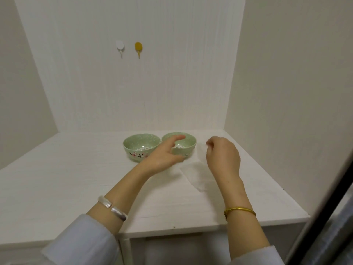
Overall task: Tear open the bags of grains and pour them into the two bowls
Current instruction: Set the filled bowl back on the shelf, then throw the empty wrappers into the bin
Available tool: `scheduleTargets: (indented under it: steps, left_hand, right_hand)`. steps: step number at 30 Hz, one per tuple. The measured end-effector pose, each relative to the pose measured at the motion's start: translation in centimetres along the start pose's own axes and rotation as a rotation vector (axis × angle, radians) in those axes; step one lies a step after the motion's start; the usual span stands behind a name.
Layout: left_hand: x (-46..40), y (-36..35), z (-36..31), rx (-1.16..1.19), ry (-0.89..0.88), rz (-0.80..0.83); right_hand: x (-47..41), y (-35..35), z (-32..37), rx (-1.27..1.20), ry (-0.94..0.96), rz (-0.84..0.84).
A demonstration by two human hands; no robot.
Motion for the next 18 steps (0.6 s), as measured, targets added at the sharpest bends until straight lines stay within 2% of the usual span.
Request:
scheduleTargets:
  steps: [3,6,8,9,11,13,18]
  left_hand:
    - [0.6,-0.3,-1.8,-0.152,-0.173,0.029]
    - [1.0,-0.3,-3.2,0.021,-0.17,-0.103]
    - [1.2,0.0,-3.5,0.128,-0.149,-0.158]
    - [1.4,0.1,-3.7,0.155,-0.145,-0.173]
    - [1.6,0.2,-3.7,0.203,-0.14,-0.193]
    - [1.8,0.1,-3.8,0.234,-0.129,-0.205]
    - [2.5,-1.0,-3.0,0.272,-0.074,-0.039]
  right_hand:
    - [-0.1,1.1,1.5,-0.311,0.066,0.04]
    - [-0.2,1.6,1.9,-0.655,0.092,0.046]
    - [-0.1,1.5,1.3,-0.962,0.016,0.064]
    - [0.0,1.3,0.8,-1.032,-0.028,0.111]
    - [0.5,0.6,-0.2,-0.996,-0.068,0.258]
    - [1.2,0.0,-0.6,-0.921,-0.071,0.334]
    - [2.0,-0.1,-0.1,-0.962,-0.136,0.292]
Point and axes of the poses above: each hand's wrist, its own x-axis away from the middle knuckle, its own y-axis out of the back of the hand, z = x × y, the point moved 2 cm from there along -x, towards the middle knuckle, and after that the axes turned 7 degrees about -x, right-handed, at the moved point
